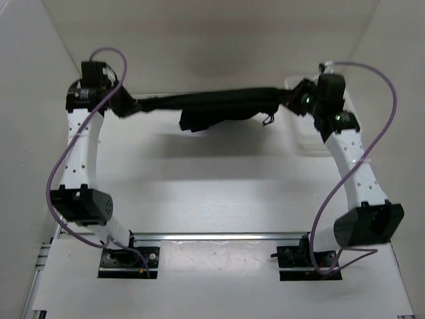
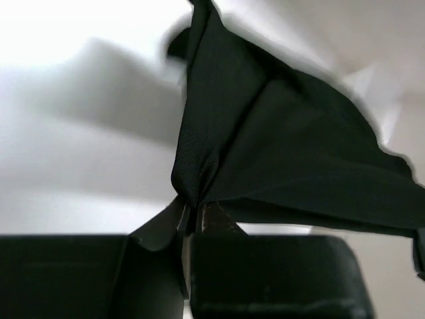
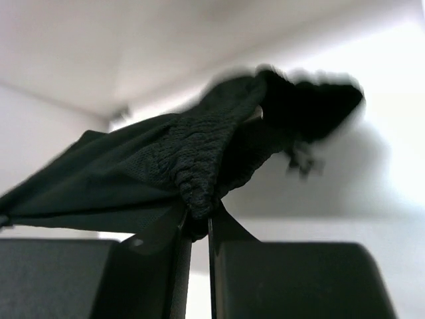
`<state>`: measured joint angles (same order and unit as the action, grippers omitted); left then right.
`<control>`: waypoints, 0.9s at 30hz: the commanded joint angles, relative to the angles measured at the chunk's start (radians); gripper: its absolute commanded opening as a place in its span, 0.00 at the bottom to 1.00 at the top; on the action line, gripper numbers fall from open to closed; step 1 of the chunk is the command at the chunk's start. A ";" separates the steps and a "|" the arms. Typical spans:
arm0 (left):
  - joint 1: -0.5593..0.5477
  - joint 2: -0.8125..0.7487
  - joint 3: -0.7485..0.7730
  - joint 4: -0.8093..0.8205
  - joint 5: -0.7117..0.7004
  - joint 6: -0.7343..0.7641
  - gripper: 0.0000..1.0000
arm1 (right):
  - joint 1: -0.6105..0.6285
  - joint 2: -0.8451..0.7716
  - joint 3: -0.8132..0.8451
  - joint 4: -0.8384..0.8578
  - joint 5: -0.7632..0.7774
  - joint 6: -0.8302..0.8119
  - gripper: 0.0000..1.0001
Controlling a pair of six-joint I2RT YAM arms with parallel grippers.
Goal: Fold and stack the shorts
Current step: Flatten the shorts out
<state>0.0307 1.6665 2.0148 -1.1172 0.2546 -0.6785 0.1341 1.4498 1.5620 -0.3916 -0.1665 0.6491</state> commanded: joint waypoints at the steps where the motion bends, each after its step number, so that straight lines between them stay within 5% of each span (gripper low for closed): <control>1: 0.002 -0.106 -0.308 -0.010 -0.058 0.053 0.11 | 0.007 -0.130 -0.287 -0.026 0.025 -0.058 0.00; 5: -0.012 -0.278 -0.730 0.057 -0.069 0.040 0.11 | 0.028 -0.336 -0.658 -0.059 0.025 -0.071 0.00; 6: -0.024 -0.301 -0.799 0.057 -0.069 0.040 0.15 | 0.029 -0.411 -0.719 -0.079 0.025 -0.071 0.06; 7: -0.025 -0.332 -0.912 0.057 -0.069 0.030 0.24 | 0.029 -0.448 -0.817 -0.129 0.025 -0.062 0.18; 8: -0.025 -0.341 -0.953 0.066 -0.069 0.030 0.35 | 0.029 -0.485 -0.854 -0.156 0.025 -0.049 0.47; 10: -0.006 -0.341 -0.988 0.076 -0.060 0.030 0.77 | 0.029 -0.586 -0.893 -0.206 0.044 -0.039 0.64; 11: -0.006 -0.326 -0.966 0.088 -0.051 0.040 0.82 | 0.029 -0.612 -0.893 -0.251 0.103 -0.039 0.70; 16: -0.058 -0.249 -0.754 0.051 -0.139 0.040 0.87 | 0.029 -0.603 -0.745 -0.317 0.240 -0.084 0.62; 21: -0.170 -0.078 -0.535 0.042 -0.169 0.086 0.75 | 0.029 -0.389 -0.602 -0.268 0.210 -0.108 0.23; 24: -0.244 0.088 -0.368 0.014 -0.218 0.096 0.66 | 0.029 -0.225 -0.528 -0.225 0.190 -0.098 0.09; 27: -0.299 0.258 -0.172 -0.035 -0.273 0.105 0.66 | 0.029 -0.057 -0.433 -0.214 0.228 -0.088 0.10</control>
<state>-0.2249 1.8244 1.7115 -1.1004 0.0521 -0.6006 0.1638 1.2942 1.0393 -0.6392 0.0319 0.5659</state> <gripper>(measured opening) 0.662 0.090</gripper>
